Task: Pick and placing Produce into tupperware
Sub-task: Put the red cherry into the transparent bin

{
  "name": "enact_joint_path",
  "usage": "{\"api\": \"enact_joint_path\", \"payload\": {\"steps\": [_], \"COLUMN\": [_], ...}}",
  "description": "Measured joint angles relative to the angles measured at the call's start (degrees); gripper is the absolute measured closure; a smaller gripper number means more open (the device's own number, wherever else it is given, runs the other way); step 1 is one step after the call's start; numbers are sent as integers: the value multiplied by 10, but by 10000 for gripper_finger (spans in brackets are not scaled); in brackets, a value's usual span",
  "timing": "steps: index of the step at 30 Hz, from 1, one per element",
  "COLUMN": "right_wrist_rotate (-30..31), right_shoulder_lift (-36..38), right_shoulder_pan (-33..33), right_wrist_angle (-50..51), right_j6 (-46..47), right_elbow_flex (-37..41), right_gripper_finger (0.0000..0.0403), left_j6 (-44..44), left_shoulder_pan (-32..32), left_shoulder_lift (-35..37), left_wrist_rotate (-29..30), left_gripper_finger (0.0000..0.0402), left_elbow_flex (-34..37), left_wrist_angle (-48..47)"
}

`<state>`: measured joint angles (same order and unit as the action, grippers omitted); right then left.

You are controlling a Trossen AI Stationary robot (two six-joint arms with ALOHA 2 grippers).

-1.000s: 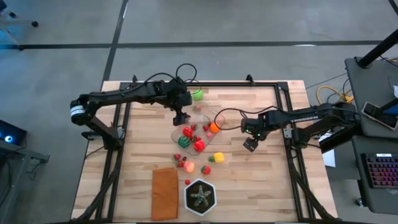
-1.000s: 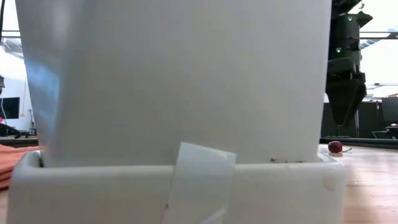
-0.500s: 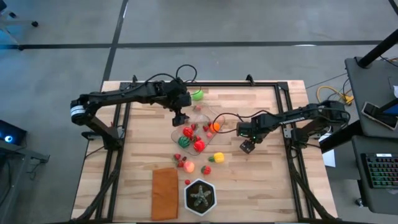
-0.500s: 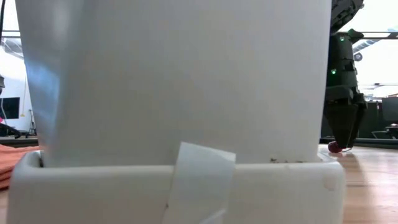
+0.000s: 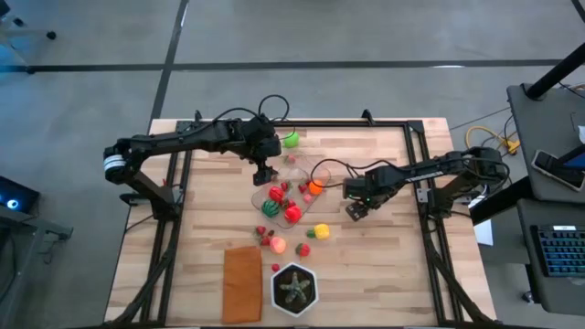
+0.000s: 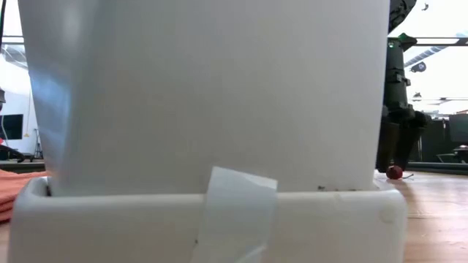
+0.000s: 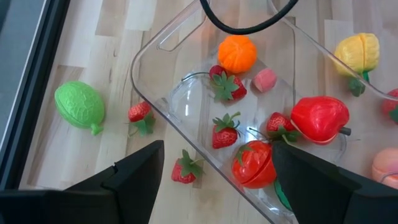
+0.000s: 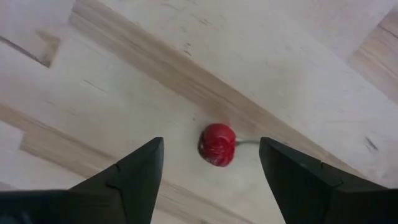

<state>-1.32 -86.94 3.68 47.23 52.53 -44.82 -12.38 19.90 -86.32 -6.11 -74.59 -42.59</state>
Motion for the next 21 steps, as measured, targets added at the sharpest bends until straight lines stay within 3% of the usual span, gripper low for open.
{"api": "enact_joint_path", "payload": {"steps": [21], "right_wrist_rotate": [5], "right_shoulder_lift": [-28], "right_shoulder_pan": [0], "right_wrist_angle": [0], "right_j6": [-98], "right_elbow_flex": [1], "right_gripper_finger": [262], "left_j6": [1], "left_shoulder_pan": [0], "left_shoulder_lift": [0], "left_wrist_rotate": [0], "left_gripper_finger": [118], "left_elbow_flex": [0], "left_wrist_angle": [-1]}}
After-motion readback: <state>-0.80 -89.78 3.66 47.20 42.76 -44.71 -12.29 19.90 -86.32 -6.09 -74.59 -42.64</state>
